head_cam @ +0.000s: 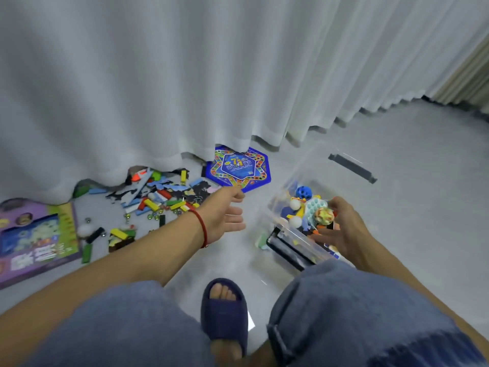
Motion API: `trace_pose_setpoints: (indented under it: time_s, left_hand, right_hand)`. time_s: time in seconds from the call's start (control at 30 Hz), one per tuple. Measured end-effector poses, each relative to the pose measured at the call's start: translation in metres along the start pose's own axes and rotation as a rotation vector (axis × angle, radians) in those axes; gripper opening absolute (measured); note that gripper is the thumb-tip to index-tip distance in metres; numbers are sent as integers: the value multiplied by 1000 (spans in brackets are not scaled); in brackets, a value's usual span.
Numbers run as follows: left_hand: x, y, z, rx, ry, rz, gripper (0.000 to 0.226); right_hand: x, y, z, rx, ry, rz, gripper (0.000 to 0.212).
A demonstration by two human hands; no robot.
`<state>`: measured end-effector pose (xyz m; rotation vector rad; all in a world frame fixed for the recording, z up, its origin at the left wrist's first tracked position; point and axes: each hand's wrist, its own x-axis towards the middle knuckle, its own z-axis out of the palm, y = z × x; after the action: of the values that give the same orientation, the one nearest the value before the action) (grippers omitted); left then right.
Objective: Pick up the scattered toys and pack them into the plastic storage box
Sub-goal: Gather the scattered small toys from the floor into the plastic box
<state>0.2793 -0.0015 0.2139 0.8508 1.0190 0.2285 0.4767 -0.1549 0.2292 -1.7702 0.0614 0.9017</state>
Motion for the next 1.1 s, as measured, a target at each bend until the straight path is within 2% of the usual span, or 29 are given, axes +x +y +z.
trace_pose_setpoints:
  time_s: [0.1, 0.17, 0.23, 0.37, 0.5, 0.57, 0.67, 0.77, 0.83, 0.97, 1.1]
  left_hand:
    - [-6, -6, -28, 9, 74, 51, 24]
    - [-7, -8, -52, 49, 155, 103, 13]
    - [-3, -14, -85, 89, 258, 137, 14]
    - [9, -32, -153, 122, 451, 103, 20]
    - [33, -46, -201, 310, 547, 118, 20]
    - [49, -47, -218, 394, 557, 107, 25]
    - [82, -46, -237, 499, 583, 113, 37]
    - [118, -43, -251, 665, 620, 154, 33]
    - [141, -39, -257, 742, 657, 204, 30]
    - [169, -36, -261, 779, 697, 276, 40]
    - [177, -41, -261, 775, 712, 302, 42]
  right_hand:
    - [7, 1, 32, -123, -39, -203, 19]
    - [11, 2, 62, -235, -146, -351, 19]
    - [10, 7, 100, -356, -255, -457, 18]
    - [15, 22, 175, -883, -487, -595, 14]
    - [41, 27, 229, -1351, -622, -664, 36]
    - [65, 28, 255, -1464, -619, -656, 44]
    - [113, 40, 292, -1534, -585, -537, 58]
    - [153, 68, 321, -1495, -516, -419, 83]
    - [167, 89, 338, -1480, -461, -390, 91]
    - [179, 107, 368, -1496, -299, -478, 86]
    - [190, 110, 383, -1560, -263, -493, 74]
